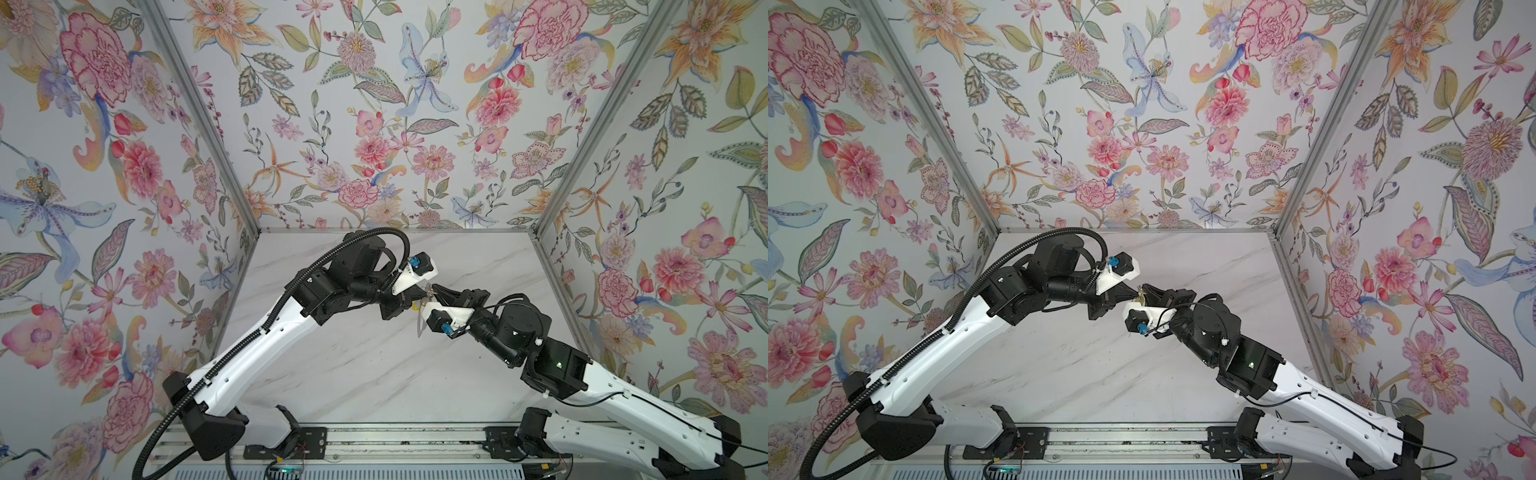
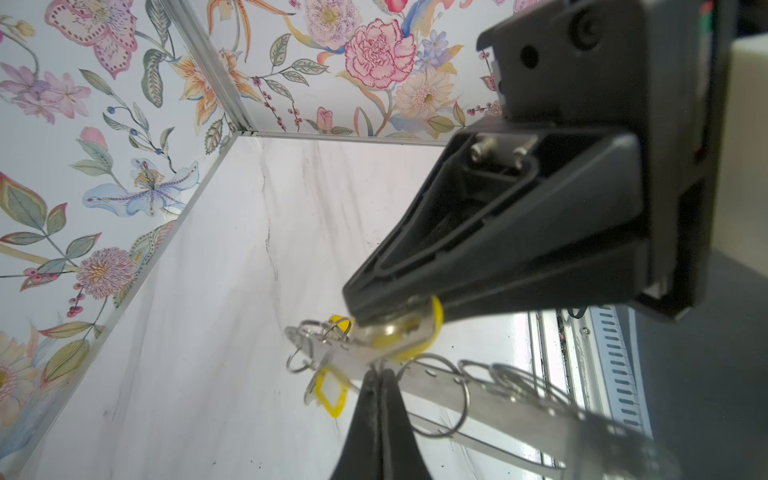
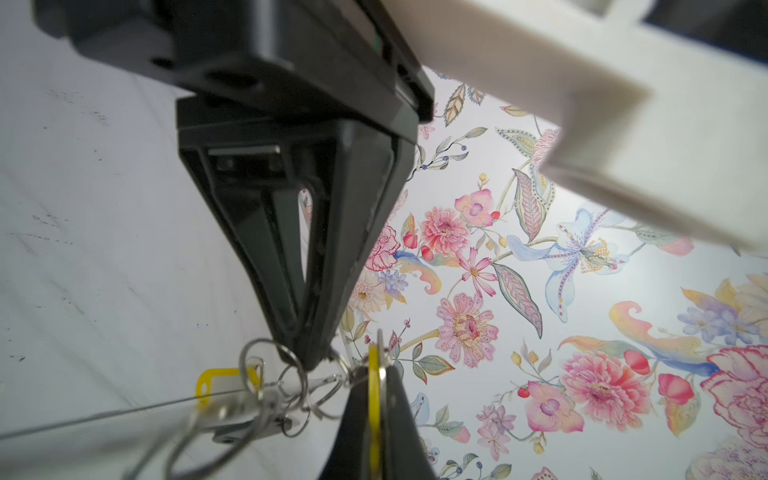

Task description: Remove the keys from the keyring

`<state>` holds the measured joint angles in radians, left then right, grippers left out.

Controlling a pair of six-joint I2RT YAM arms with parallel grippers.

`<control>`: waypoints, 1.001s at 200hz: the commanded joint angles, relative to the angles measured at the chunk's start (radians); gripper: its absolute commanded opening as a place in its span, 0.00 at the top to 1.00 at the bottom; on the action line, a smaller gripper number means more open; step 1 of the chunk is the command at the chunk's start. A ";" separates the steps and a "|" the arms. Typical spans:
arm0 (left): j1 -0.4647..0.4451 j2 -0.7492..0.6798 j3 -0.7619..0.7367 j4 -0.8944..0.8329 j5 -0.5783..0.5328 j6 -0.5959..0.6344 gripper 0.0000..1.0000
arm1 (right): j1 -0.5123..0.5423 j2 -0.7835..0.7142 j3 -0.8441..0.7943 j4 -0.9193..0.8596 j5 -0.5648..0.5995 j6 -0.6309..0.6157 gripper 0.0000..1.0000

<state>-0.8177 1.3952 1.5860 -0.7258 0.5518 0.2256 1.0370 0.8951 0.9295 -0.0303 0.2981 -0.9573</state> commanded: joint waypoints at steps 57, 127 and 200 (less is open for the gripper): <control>-0.029 0.037 0.086 0.002 -0.019 -0.017 1.00 | 0.015 0.021 0.057 0.001 -0.068 -0.007 1.00; 0.049 0.028 0.085 0.160 0.103 -0.181 1.00 | 0.024 -0.014 0.021 0.020 -0.064 0.000 1.00; 0.038 0.025 0.103 0.174 0.159 -0.252 1.00 | 0.023 -0.021 -0.005 0.045 -0.059 0.012 1.00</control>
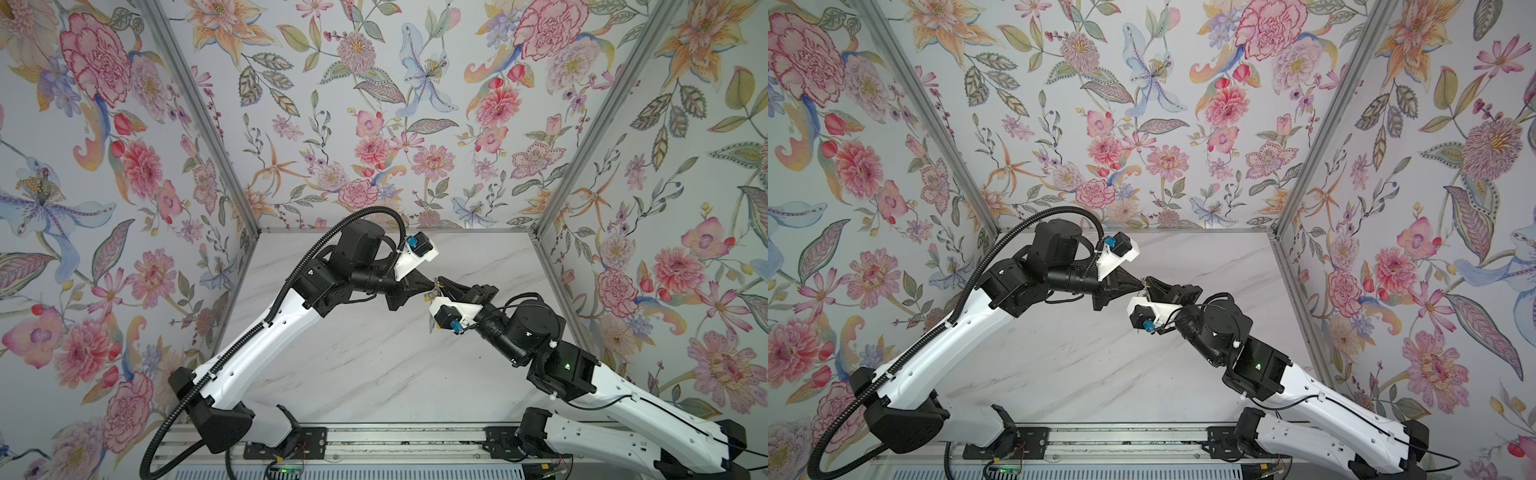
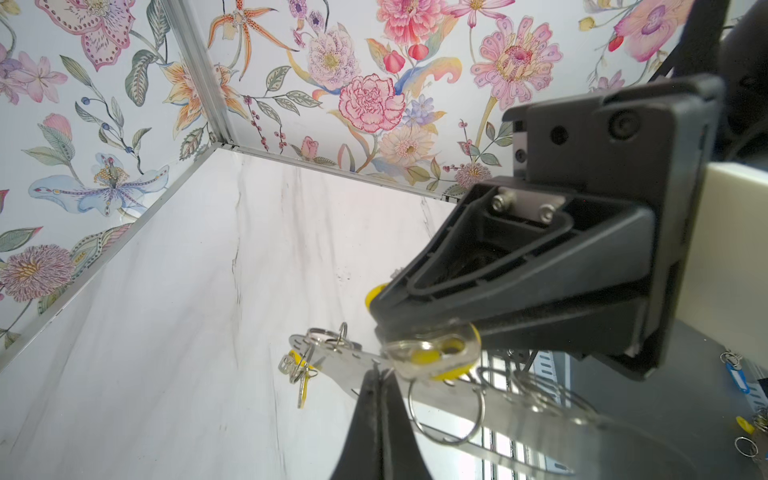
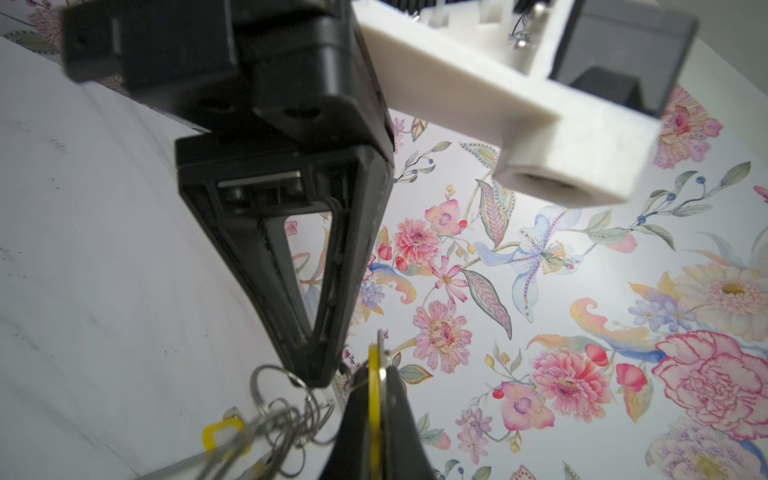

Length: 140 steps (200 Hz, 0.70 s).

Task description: Remove the keys from the keyring

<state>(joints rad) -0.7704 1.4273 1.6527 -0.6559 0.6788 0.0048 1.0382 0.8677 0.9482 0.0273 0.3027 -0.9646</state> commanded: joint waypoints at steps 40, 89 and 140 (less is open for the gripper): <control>-0.007 -0.070 -0.032 0.108 -0.004 0.019 0.98 | -0.003 -0.025 -0.024 -0.006 -0.098 0.060 1.00; -0.003 -0.116 -0.071 0.117 -0.024 0.065 0.83 | -0.046 -0.047 -0.034 0.009 -0.155 0.103 1.00; 0.011 -0.167 -0.143 0.148 -0.029 0.060 0.73 | -0.092 -0.068 -0.052 0.048 -0.226 0.146 1.00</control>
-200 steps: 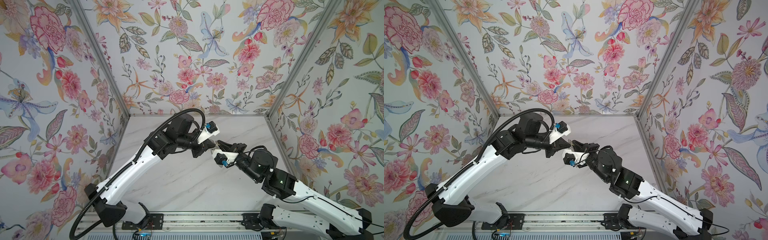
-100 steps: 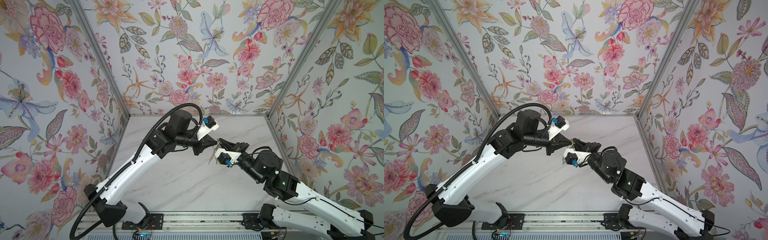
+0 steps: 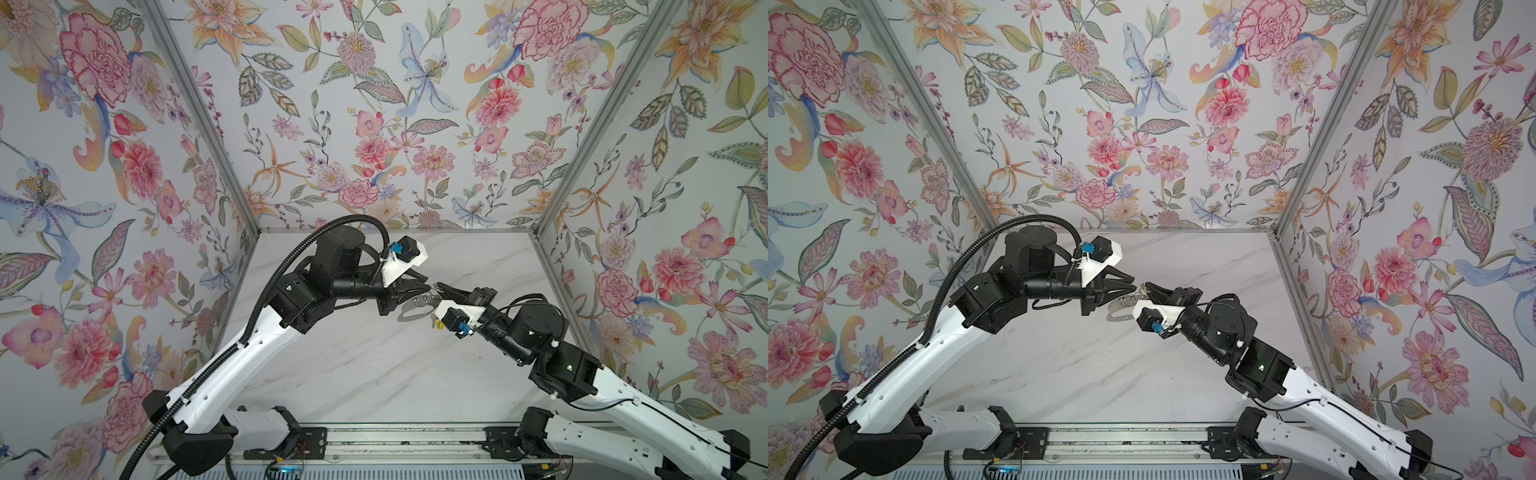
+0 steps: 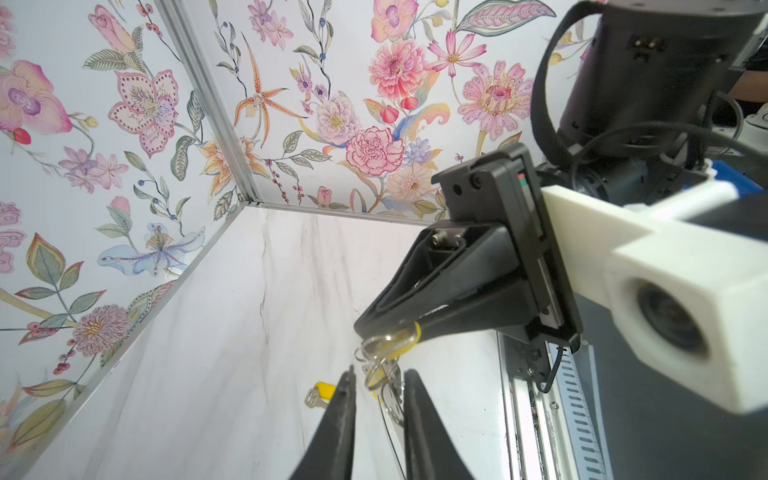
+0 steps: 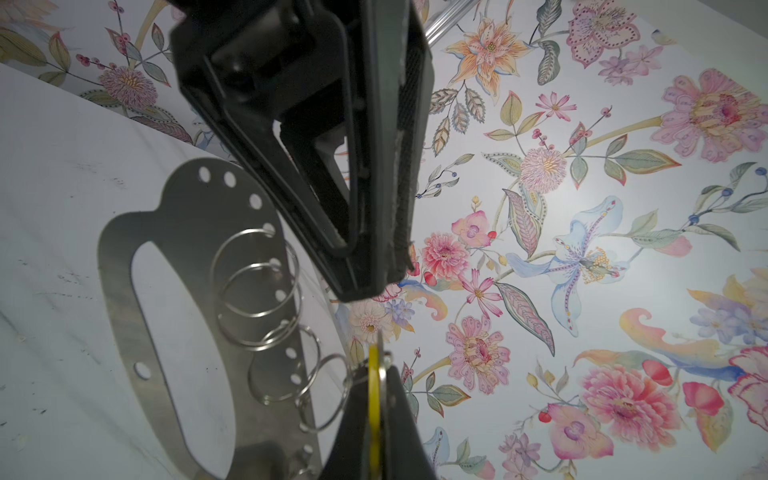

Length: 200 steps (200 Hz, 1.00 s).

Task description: Remove the keys from the keyring

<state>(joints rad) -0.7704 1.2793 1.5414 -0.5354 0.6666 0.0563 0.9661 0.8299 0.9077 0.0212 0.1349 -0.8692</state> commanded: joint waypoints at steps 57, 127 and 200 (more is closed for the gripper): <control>0.023 0.026 -0.036 0.031 -0.010 0.028 0.58 | -0.044 -0.038 -0.020 0.071 -0.136 0.087 1.00; 0.003 0.013 -0.088 0.133 0.083 -0.007 0.60 | -0.052 -0.012 -0.004 0.065 -0.159 0.088 1.00; -0.015 0.029 -0.095 0.100 0.064 0.005 0.84 | -0.052 -0.007 -0.003 0.079 -0.146 0.087 1.00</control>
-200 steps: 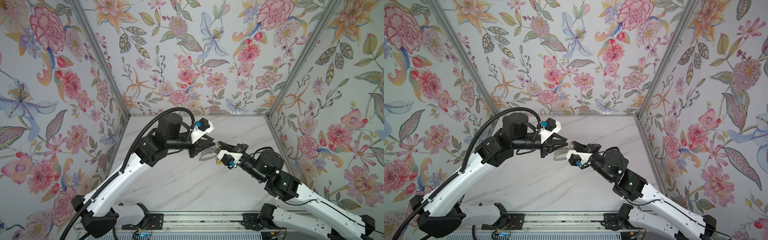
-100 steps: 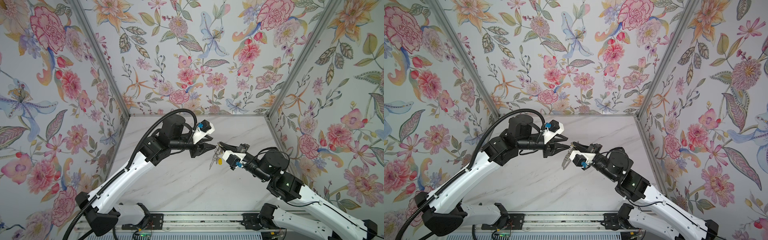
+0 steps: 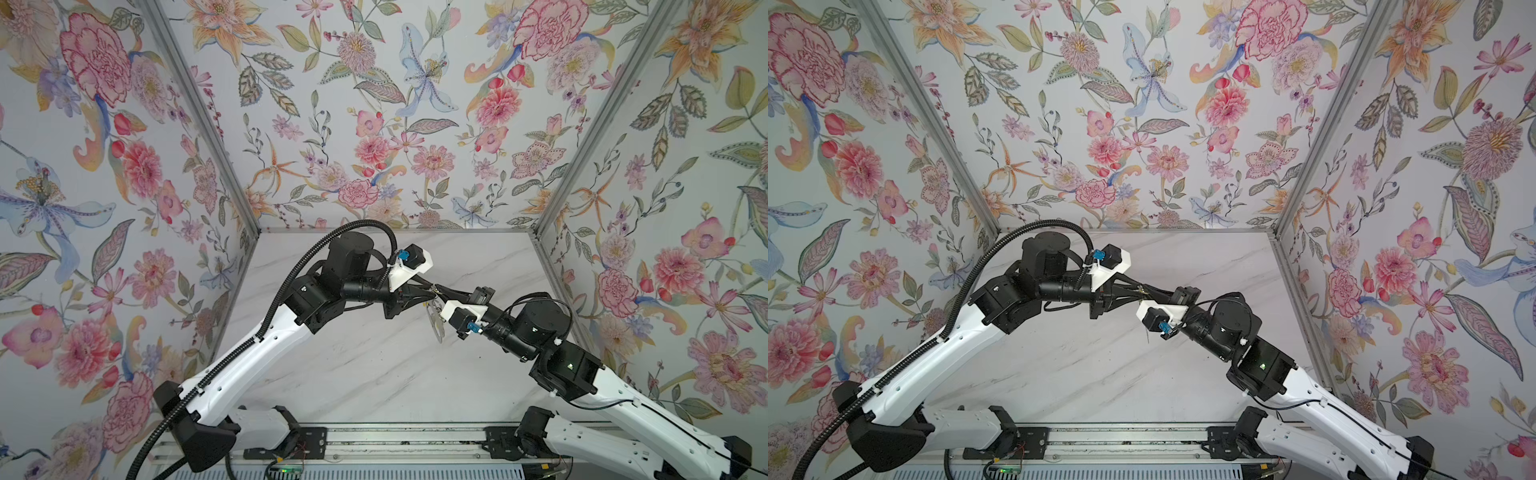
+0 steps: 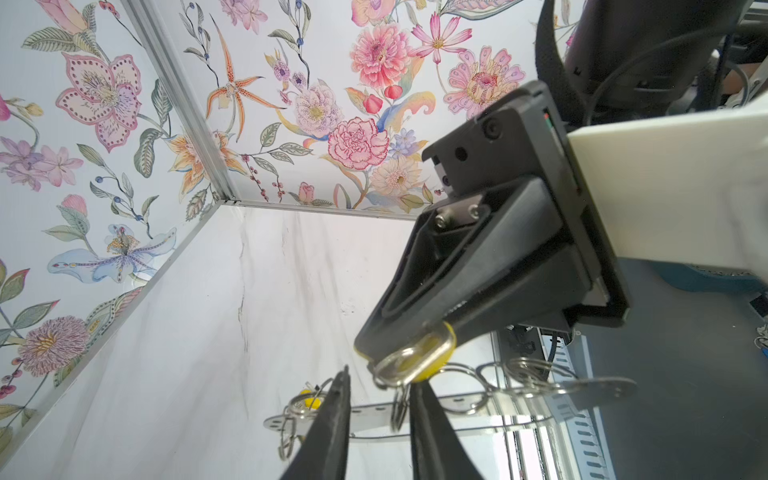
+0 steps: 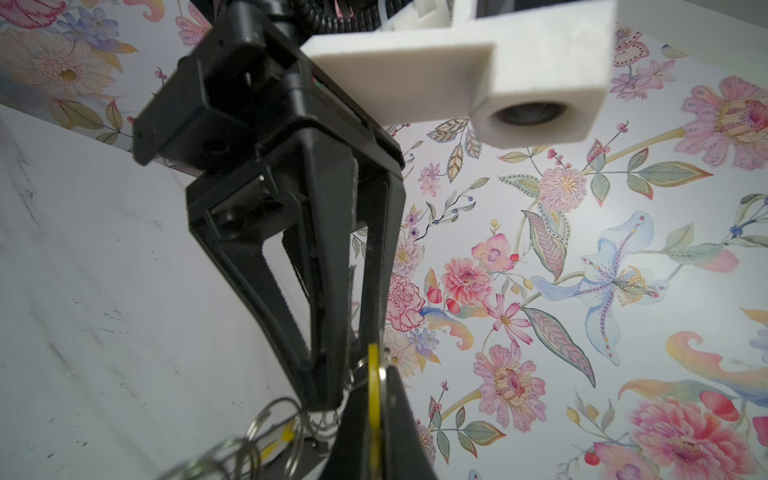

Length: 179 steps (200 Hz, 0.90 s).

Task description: Remove the keys from the keyring

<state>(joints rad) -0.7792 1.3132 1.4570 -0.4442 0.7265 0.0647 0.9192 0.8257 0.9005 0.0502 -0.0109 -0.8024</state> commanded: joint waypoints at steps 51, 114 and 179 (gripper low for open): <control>-0.009 -0.038 -0.044 0.042 -0.017 0.011 1.00 | -0.009 -0.008 -0.002 0.043 0.035 0.013 1.00; -0.009 -0.140 -0.166 0.216 -0.115 0.096 1.00 | -0.010 -0.044 -0.029 0.024 0.065 0.017 1.00; -0.013 -0.159 -0.201 0.314 -0.081 0.130 1.00 | -0.009 -0.020 -0.033 0.029 0.015 0.043 1.00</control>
<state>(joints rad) -0.7856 1.1793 1.2854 -0.2173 0.6430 0.1669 0.9119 0.8051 0.8742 0.0425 0.0296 -0.7944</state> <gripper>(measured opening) 0.052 0.056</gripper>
